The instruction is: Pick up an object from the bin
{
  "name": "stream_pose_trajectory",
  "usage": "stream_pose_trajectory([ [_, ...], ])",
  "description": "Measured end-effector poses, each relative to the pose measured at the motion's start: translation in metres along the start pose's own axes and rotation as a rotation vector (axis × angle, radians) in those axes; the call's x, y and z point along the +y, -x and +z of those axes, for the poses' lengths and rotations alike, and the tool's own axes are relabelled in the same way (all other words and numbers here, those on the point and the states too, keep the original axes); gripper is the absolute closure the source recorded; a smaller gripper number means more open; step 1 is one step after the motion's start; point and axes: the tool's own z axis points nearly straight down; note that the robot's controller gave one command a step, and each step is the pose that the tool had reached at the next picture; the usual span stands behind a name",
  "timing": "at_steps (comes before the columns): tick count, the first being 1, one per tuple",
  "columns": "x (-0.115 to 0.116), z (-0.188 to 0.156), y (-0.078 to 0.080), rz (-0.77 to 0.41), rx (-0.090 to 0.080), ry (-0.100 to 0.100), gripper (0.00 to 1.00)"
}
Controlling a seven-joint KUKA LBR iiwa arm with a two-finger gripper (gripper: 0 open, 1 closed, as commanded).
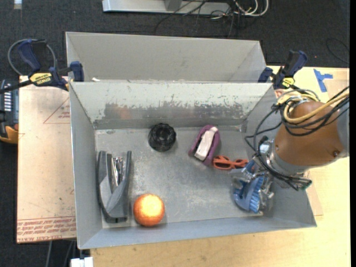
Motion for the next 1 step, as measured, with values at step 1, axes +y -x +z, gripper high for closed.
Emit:
stream_pose_trajectory([
  [1, 0.0001, -0.0001, 0.0002, 0.000, 0.001, 0.000, 1.00],
])
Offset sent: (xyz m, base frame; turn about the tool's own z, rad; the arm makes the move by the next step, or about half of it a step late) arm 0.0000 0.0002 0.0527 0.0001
